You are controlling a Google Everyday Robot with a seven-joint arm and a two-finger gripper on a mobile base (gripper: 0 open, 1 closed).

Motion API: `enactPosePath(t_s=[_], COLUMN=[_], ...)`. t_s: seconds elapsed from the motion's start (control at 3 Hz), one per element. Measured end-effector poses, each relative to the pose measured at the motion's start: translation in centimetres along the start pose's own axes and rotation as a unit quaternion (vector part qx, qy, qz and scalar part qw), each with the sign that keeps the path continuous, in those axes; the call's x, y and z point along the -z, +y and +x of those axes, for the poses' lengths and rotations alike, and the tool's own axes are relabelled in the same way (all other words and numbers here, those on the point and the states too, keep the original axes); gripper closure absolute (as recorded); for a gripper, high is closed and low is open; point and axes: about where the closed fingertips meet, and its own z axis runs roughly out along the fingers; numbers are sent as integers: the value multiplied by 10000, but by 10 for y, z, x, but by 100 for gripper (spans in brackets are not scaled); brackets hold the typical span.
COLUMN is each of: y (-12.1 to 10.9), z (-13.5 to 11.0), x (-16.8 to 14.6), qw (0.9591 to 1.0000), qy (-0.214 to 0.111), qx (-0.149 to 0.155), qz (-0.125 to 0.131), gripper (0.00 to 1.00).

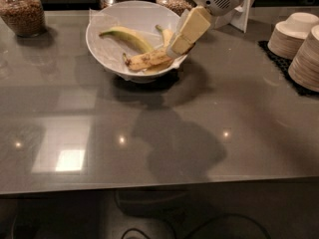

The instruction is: Pick banana from white bowl

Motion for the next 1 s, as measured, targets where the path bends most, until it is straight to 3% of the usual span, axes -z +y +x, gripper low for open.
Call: enactPosePath(t_s=[0.33,0.67,1.0], y=[0,-1,-9], z=[0,-1,-4], x=[0,-6,-32], qw=[10000,9995,9949], qy=[0,133,364], qx=[0,297,920], qz=[0,-21,-178], gripper=[0,0,0])
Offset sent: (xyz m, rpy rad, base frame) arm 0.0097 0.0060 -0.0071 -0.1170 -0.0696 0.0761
